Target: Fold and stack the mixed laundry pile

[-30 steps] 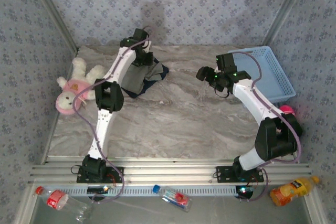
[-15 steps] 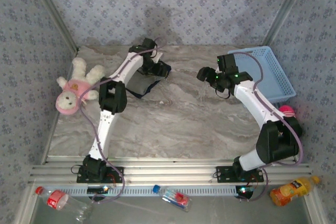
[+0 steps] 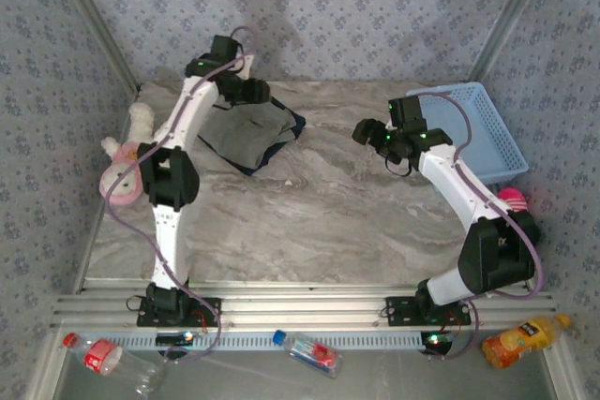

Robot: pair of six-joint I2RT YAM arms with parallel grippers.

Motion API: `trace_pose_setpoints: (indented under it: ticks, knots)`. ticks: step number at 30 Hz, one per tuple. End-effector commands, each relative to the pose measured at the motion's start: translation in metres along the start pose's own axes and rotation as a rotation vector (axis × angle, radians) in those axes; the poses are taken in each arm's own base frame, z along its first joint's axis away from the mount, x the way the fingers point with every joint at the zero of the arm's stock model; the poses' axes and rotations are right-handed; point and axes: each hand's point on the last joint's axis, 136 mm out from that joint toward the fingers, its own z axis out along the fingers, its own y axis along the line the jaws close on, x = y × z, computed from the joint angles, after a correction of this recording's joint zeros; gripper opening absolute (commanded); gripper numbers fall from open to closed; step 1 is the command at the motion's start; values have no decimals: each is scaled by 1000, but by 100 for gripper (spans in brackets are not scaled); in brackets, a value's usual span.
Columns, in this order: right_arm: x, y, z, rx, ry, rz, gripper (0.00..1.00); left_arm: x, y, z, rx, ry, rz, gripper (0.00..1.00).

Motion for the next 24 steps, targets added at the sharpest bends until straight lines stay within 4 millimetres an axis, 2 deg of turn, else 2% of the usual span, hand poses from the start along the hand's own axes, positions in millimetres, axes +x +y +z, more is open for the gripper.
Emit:
trace_pose_setpoints:
  ticks: [1,3,4,7,9,12,13,15,18,20,21,22,24]
  knots:
    - [-1,-2,-10,14,-22,10,82,18,20,30,22,50,-80,24]
    - [0,-3,-9,21,-18,11,82,15,35,44,16,30,-109,8]
    - [0,-4,-9,26,-19,13,82,10,44,51,15,11,-132,6]
    - [1,-6,-9,34,-16,22,82,-9,69,73,40,-46,-220,5]
    - [3,-6,-10,40,-12,22,82,-15,85,94,60,-57,-286,5]
    - [6,-6,-14,57,-15,13,82,-5,101,124,88,-9,-370,7]
    - [15,-14,-12,80,-2,12,82,0,102,132,100,20,-390,8]
    - [18,-16,-16,84,-14,8,83,7,98,135,122,58,-406,15]
    - [23,-22,-20,83,-22,8,83,1,85,114,132,56,-380,35]
    - [22,-32,-21,122,-36,-38,84,-8,76,89,128,30,-355,57]
    - [21,-38,-22,146,-41,-70,96,-12,71,76,126,14,-341,63]
    - [19,-47,-22,181,-42,-105,100,-17,66,61,120,-4,-324,68]
    - [15,-60,-20,222,-39,-192,100,-23,59,32,98,-31,-287,84]
